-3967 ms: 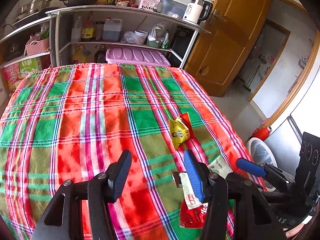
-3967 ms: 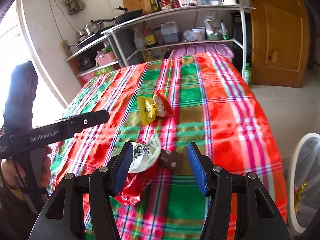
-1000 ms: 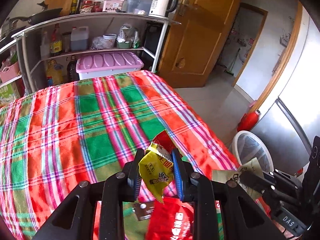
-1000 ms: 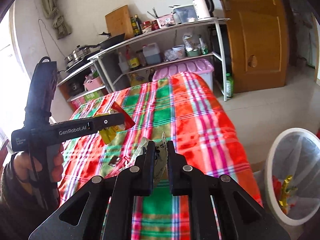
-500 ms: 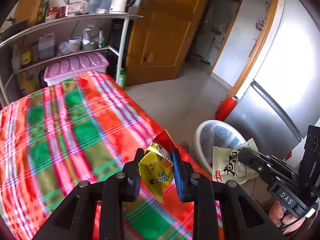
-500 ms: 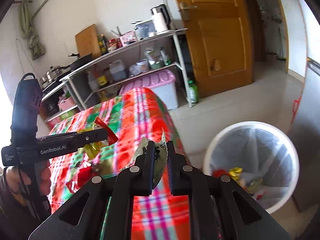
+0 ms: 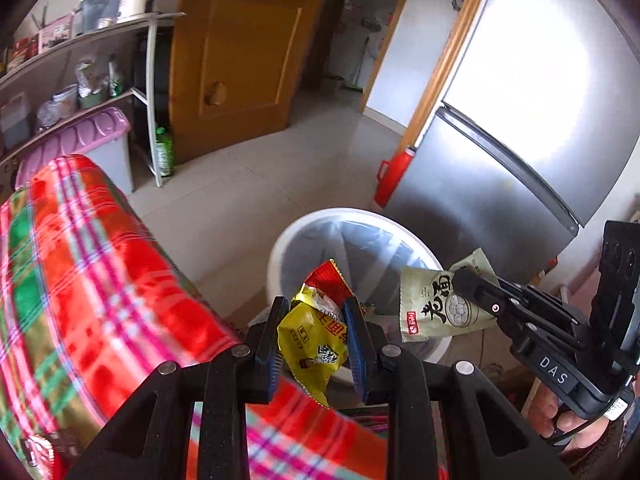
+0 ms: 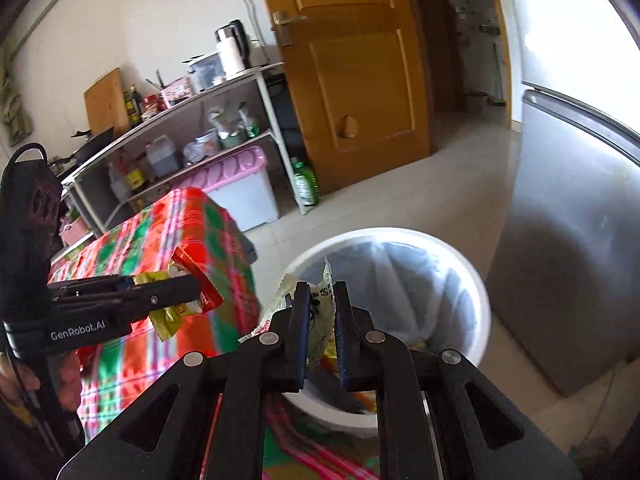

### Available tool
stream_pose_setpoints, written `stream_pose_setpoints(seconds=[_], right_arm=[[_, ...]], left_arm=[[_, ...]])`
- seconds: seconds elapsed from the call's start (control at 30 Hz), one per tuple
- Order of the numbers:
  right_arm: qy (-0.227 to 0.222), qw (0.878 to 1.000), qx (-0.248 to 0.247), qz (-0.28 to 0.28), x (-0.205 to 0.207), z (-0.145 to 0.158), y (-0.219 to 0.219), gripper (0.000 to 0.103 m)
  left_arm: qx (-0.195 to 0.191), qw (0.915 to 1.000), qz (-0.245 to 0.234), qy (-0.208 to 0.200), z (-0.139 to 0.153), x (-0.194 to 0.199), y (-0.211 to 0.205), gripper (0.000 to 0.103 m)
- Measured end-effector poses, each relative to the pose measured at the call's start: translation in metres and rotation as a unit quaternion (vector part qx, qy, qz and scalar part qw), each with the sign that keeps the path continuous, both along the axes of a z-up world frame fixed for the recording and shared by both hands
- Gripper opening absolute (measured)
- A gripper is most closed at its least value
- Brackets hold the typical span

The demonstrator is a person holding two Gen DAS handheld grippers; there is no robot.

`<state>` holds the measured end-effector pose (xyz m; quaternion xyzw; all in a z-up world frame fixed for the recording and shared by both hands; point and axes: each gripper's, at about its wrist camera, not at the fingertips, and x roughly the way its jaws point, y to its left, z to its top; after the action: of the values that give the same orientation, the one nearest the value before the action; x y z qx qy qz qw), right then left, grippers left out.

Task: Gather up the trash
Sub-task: 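Lift the yellow packet and white bag in both grippers toward the trash bin, then open both grippers over the bin to drop the yellow packet and white bag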

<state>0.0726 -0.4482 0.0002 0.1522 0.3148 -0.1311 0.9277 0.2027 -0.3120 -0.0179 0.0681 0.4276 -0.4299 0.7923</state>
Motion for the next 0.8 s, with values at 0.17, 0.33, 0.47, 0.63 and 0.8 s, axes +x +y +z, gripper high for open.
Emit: stream_pose_setpoints(seconds=[0.17, 0.33, 0.47, 0.63, 0.8], right_arm=[[0.015, 1.000, 0.004, -0.024, -0.007, -0.012, -0.029, 0.012], [0.033, 0.999, 0.004, -0.032, -0.005, -0.027, -0.045, 0.012], [0.049, 0.998, 0.004, -0.030, 0.000, -0.038, -0.054, 0.012], [0.073, 0.997, 0.009, -0.032, 0.006, -0.052, -0.061, 0.019], [0.070, 0.997, 0.022, -0.040, 0.001, -0.057, -0.066, 0.050]], left_arm=[[0.019, 0.9997, -0.016, 0.008, -0.016, -0.005, -0.033, 0.028], [0.035, 0.9989, -0.022, 0.022, -0.034, -0.006, -0.057, 0.028], [0.051, 0.9980, -0.027, 0.025, -0.046, -0.009, -0.069, 0.028], [0.058, 0.9975, -0.025, 0.031, -0.055, -0.007, -0.076, 0.038], [0.056, 0.9977, -0.023, 0.031, -0.054, -0.007, -0.075, 0.045]])
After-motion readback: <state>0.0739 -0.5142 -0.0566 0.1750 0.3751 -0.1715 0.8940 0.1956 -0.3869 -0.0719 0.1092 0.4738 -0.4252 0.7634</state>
